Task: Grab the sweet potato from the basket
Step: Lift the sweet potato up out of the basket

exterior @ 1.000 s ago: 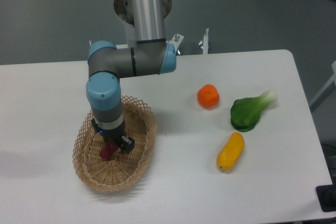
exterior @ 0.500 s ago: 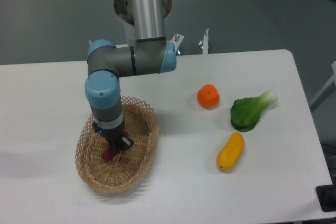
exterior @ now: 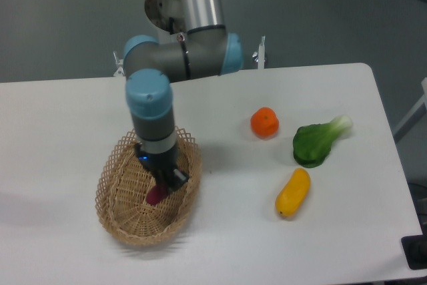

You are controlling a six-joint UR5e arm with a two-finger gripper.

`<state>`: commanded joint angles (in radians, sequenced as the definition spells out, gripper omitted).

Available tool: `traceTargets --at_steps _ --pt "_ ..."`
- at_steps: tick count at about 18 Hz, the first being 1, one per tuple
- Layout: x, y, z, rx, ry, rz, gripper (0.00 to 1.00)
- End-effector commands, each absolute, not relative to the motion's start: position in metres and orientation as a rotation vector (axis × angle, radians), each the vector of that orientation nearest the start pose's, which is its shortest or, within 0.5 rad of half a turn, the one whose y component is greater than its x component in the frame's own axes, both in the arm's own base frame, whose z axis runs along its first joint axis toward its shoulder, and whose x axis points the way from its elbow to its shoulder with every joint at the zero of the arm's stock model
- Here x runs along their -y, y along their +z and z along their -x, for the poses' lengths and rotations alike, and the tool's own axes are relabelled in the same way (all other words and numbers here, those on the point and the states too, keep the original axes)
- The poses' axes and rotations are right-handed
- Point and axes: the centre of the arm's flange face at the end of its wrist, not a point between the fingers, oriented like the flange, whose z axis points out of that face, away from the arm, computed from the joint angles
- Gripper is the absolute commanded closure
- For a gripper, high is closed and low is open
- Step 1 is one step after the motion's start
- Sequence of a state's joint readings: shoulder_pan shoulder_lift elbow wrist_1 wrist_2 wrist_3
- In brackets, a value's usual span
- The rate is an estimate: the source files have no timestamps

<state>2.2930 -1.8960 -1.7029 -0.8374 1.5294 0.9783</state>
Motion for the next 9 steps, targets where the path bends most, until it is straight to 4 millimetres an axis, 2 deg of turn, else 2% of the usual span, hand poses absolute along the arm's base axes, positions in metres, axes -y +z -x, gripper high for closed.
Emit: traceTargets --at_steps 3,4,6,9 --pt "-0.532 0.345 0.346 -0.417 0.308 2.894 0.78" --pt "-0.515 0.357 0.368 -0.410 0.313 2.903 0.78" --pt "-0.491 0.379 0.397 -0.502 0.318 2.917 0.78" --pt "-0.444 0.403 0.451 -0.553 0.274 2.946 0.78"
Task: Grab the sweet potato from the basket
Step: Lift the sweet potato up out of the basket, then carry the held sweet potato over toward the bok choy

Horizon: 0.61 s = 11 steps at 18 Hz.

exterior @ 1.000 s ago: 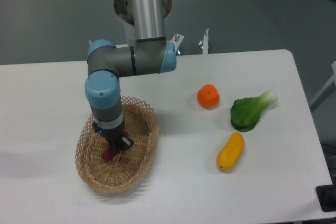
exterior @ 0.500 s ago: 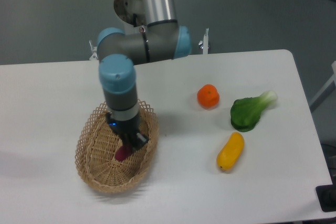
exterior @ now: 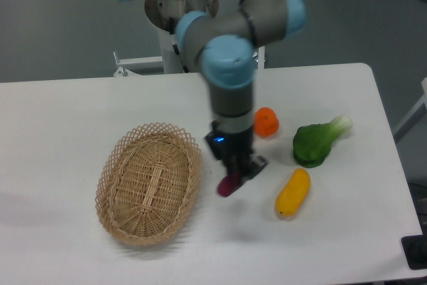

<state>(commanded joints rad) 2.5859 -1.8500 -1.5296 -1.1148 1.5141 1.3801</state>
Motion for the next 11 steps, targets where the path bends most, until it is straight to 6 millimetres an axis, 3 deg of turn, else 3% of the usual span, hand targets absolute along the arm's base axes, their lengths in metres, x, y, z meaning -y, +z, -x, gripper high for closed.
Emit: traceTargets --at_steps 2,5,11 --pt "-0.419 0.418 0.478 -0.598 0.264 2.941 0.78" --pt "-0.397 0.429 0.499 -0.607 0.274 2.933 0.78" --pt "-0.390 0.429 0.505 -0.589 0.272 2.928 0.78"
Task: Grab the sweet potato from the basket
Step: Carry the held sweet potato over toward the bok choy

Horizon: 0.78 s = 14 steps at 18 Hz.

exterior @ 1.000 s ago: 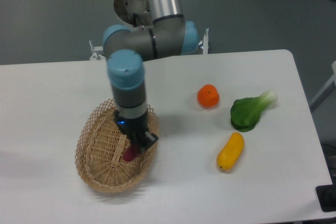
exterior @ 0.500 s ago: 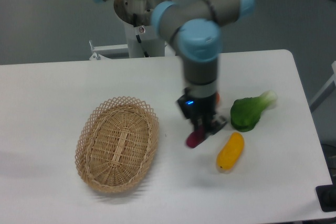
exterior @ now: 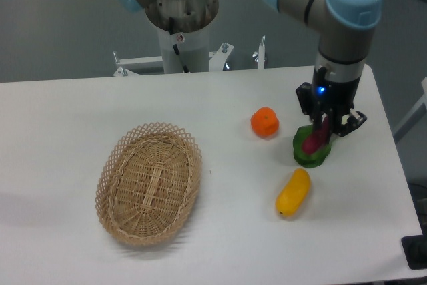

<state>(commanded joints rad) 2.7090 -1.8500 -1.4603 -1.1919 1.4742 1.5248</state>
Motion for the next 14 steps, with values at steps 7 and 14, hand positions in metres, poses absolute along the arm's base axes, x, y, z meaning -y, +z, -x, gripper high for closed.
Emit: traceTargets --at_steps 7,14 --pt "-0.3908 0.4298 0.5048 -0.588 0.273 2.924 0.78" --pt "-0.3914 0.4301 0.5046 -0.588 0.272 2.918 0.78"
